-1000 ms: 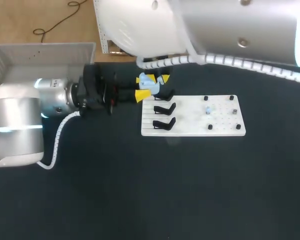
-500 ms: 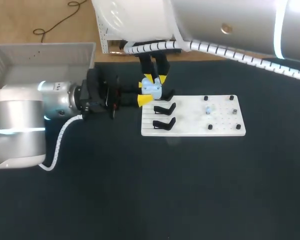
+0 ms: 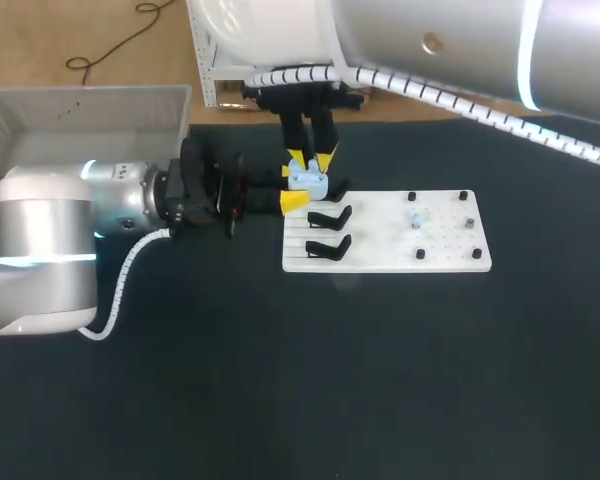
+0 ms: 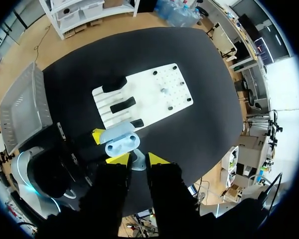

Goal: Pick up each earbud case from the left stands, insert the matching earbuds, close the lid, and place the case in the box.

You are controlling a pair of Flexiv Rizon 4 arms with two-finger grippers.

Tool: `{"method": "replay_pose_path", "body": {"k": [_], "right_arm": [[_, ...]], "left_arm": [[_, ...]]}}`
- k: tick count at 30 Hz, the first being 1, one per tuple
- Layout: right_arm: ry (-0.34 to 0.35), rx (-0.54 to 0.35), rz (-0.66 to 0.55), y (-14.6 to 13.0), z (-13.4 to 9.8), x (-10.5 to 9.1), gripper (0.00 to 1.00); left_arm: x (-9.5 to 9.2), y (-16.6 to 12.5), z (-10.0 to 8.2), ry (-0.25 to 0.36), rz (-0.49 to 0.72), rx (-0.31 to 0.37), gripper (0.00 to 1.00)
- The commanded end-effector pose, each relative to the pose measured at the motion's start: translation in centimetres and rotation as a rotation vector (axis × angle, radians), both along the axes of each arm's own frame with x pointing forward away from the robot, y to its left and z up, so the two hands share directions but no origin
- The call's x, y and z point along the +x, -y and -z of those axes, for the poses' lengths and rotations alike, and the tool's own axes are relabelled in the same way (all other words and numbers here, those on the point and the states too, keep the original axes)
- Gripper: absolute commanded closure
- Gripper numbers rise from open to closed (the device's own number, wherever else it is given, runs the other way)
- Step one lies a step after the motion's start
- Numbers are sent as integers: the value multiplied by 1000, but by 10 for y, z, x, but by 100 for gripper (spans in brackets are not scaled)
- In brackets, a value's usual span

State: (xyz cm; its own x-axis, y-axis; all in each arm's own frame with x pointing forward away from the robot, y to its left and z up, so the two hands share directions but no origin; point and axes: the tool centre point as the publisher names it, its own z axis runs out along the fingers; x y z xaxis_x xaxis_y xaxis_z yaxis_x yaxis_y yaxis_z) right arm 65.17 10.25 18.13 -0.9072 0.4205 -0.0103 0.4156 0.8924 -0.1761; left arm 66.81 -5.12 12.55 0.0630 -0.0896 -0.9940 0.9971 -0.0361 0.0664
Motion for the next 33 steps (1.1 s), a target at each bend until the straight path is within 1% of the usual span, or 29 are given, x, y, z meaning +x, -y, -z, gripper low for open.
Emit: {"method": "replay_pose_path", "body": {"k": [1,9,14,18,23,33], "right_arm": [[0,1,1,0,0,0,100],[0,1,1,0,0,0,100],[-9,-14,-7,-6,4,0,100],[-2,-18,3,-8,6,0,100],[12,-18,31,-10,5,0,100],[27,-40,142,-6,5,2,100]], "left_arm": [[1,1,1,0,2,1,100],[1,1,1,0,2,1,100],[1,1,1,0,2,1,100],[1,1,1,0,2,1,100],[1,1,1,0,2,1,100],[1,1,1,0,2,1,100]]}}
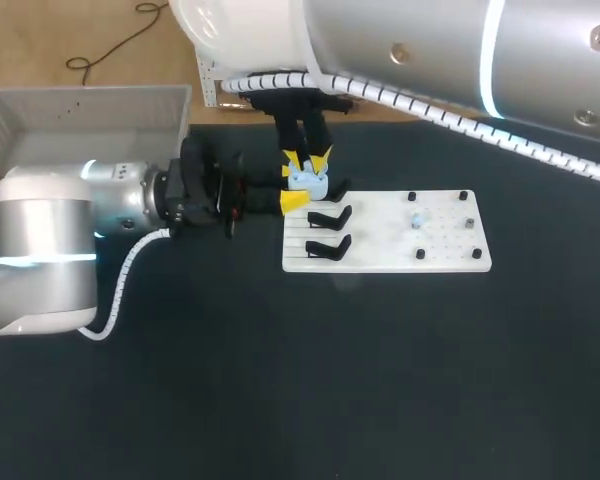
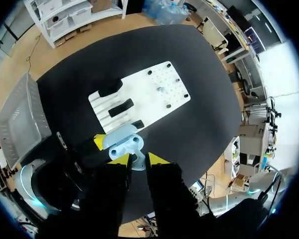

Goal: Pick up each earbud case from the left stands, insert the matching earbuds, close the lid, and place the case in the box.

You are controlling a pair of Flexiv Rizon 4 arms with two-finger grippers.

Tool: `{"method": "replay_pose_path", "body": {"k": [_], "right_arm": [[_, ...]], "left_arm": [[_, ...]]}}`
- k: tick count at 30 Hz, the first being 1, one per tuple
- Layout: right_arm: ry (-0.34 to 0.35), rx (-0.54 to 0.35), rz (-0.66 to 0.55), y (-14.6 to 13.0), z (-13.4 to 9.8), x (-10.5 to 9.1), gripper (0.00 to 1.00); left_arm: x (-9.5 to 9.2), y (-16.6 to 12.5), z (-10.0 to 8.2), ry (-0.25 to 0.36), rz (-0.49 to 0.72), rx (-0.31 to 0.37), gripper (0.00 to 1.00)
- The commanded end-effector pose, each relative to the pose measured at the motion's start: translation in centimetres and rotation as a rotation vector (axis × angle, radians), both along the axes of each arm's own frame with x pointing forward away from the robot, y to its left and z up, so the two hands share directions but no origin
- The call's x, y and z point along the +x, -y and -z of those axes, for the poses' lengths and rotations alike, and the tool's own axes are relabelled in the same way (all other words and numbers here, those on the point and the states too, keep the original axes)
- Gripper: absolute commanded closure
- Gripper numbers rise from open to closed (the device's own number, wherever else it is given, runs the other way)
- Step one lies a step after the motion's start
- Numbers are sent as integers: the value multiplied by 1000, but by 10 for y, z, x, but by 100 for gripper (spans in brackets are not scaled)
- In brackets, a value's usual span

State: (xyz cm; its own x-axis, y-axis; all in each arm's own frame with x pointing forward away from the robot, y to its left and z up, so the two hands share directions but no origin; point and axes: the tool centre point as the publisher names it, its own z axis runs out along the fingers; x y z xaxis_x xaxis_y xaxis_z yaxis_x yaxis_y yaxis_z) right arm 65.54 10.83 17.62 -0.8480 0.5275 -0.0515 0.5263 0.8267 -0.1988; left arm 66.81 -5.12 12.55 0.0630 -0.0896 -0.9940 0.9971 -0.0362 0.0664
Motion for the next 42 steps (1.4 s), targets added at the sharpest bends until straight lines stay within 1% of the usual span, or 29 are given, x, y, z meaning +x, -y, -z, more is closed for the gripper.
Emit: {"method": "replay_pose_path", "body": {"k": [1,16,42], "right_arm": [[6,-5,31,1,0,-1,100],[16,-33,73,2,4,4,100],[-5,-25,89,2,10,4,100]], "left_arm": [[1,1,1,0,1,1,100],[1,1,1,0,1,1,100],[1,1,1,0,1,1,100]]}}
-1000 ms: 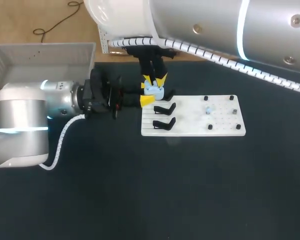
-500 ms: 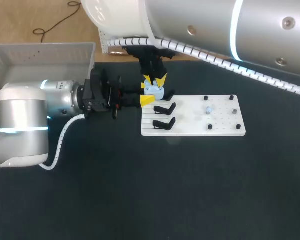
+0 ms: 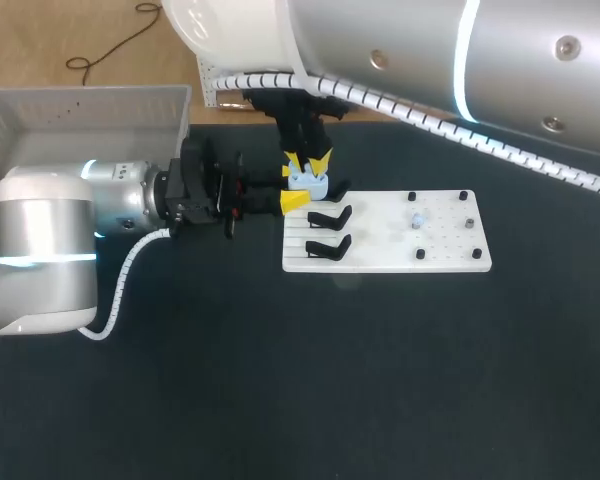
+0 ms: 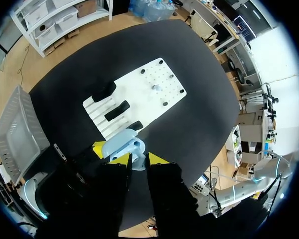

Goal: Pick up each earbud case from the left stands, insert the matching earbuds, close the lid, and place the case in the box.

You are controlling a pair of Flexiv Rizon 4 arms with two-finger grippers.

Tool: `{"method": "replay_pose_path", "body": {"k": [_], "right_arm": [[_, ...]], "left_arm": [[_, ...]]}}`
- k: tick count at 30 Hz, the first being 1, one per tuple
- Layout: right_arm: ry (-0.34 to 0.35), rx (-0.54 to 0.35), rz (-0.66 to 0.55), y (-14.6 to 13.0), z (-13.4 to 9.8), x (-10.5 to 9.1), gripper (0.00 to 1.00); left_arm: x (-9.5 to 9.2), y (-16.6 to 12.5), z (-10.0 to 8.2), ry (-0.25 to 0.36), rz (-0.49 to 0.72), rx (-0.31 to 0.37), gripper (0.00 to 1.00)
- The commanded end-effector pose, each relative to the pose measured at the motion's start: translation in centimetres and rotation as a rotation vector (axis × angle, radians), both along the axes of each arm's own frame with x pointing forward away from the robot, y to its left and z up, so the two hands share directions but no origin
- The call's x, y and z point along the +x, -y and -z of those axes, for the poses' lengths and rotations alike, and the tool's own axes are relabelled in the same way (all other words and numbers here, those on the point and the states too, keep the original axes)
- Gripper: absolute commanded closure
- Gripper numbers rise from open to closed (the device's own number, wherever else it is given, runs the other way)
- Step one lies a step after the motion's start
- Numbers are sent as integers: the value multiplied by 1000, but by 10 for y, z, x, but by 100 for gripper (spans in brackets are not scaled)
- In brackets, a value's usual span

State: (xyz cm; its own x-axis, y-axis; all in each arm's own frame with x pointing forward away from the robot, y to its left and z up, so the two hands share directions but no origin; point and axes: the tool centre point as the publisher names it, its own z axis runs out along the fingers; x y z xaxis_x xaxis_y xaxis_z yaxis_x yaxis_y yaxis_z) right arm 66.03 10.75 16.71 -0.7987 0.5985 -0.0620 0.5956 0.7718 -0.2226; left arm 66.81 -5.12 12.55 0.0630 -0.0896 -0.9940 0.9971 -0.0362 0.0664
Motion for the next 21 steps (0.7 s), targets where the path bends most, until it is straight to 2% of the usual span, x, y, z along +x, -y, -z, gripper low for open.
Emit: {"method": "replay_pose_path", "body": {"k": [1,21], "right_arm": [[0,1,1,1,1,-1,100],[-2,-14,10,2,5,0,100]], "left_arm": [[1,1,1,0,1,1,100],[1,1,1,0,1,1,100]]}}
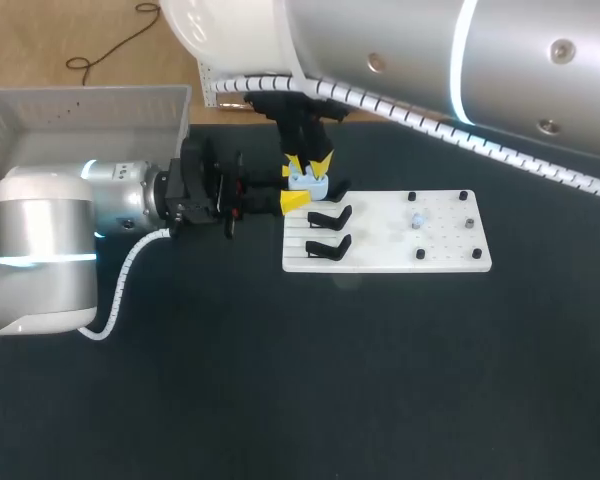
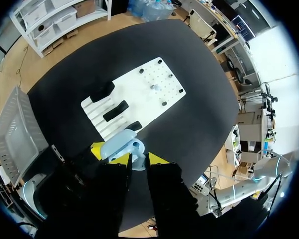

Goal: Pick up each earbud case from the left stands, insert the matching earbuds, close the lid, and place the case in the box.

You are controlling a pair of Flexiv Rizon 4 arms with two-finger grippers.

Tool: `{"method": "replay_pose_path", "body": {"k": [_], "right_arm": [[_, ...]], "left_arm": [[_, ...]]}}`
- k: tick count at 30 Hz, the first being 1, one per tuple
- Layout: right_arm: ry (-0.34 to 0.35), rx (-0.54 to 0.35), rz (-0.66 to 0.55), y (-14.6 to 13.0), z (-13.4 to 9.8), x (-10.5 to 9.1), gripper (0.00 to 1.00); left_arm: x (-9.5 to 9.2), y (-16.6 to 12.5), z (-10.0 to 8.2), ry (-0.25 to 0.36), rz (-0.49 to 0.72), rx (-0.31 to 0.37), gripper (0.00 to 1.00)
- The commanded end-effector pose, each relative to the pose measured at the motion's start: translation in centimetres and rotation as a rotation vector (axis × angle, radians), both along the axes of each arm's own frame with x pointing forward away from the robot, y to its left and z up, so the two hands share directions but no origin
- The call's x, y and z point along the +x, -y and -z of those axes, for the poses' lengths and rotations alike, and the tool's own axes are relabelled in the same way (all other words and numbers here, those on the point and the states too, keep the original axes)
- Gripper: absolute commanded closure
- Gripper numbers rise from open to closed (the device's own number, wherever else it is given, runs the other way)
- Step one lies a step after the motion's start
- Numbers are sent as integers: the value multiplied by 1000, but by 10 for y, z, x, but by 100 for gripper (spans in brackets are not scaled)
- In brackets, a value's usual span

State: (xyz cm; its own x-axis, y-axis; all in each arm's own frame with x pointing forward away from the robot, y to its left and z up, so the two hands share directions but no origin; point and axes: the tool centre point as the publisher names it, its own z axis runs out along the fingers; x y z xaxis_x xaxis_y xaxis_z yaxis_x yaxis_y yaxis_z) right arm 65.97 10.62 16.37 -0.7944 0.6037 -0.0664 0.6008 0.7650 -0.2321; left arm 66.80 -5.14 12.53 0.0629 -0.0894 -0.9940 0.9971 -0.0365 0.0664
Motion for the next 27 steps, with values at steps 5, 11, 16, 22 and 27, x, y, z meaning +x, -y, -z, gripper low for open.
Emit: {"method": "replay_pose_path", "body": {"k": [5,11,16,22,27], "right_arm": [[-9,-8,7,1,5,2,100],[-17,-14,11,3,8,3,100],[-18,-13,15,4,9,3,100],[-11,-5,15,5,9,4,64],[39,18,-6,2,-4,-4,35]], "left_arm": [[1,0,0,0,1,1,100],[1,0,0,0,1,1,100],[1,0,0,0,1,1,100],[1,0,0,0,1,1,100],[1,0,0,0,1,1,100]]}}
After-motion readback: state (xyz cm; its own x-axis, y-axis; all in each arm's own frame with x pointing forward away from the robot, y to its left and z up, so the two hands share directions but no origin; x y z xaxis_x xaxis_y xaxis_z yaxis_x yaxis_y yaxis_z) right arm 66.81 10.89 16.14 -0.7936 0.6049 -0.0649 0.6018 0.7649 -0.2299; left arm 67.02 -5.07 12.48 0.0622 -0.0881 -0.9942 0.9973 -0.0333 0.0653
